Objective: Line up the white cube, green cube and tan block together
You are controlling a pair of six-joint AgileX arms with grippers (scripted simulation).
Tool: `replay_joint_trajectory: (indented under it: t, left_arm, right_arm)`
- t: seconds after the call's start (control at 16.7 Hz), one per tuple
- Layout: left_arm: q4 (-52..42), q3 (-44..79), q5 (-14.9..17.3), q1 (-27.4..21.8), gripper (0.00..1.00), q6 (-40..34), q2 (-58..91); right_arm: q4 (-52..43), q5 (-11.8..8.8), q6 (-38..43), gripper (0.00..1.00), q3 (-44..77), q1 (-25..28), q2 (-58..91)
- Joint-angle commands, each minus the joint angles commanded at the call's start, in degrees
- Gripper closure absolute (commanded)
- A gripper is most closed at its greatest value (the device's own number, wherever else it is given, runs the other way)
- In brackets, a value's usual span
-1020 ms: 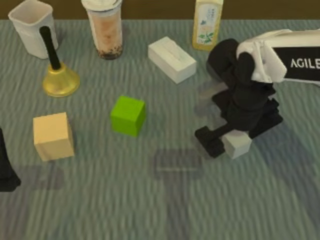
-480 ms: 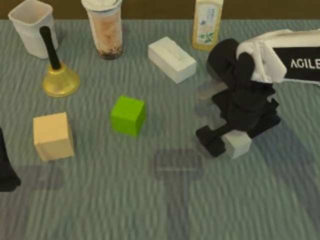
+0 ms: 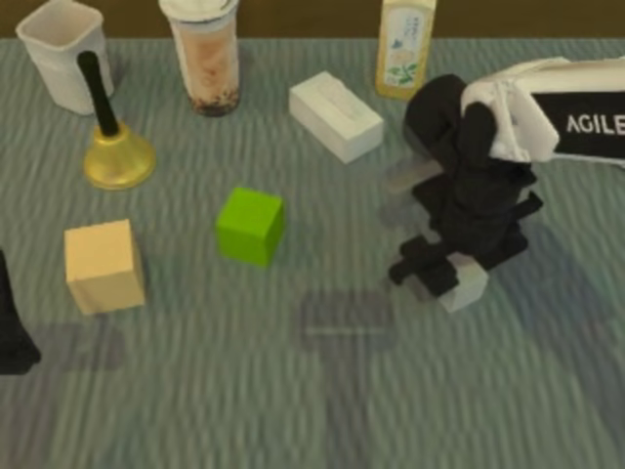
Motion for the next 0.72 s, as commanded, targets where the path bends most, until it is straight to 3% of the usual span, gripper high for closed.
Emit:
replay_joint_trajectory:
  t: [0.42, 0.72]
  left_arm:
    - [0.00, 0.00, 0.00, 0.00, 0.00, 0.00, 0.00]
    - [0.00, 0.00, 0.00, 0.00, 0.00, 0.00, 0.00]
  right_arm:
    - [0.00, 0.00, 0.00, 1.00, 0.00, 0.00, 0.00]
    - [-5.01, -0.09, 0.08, 1.00, 3.82, 0.06, -3.35]
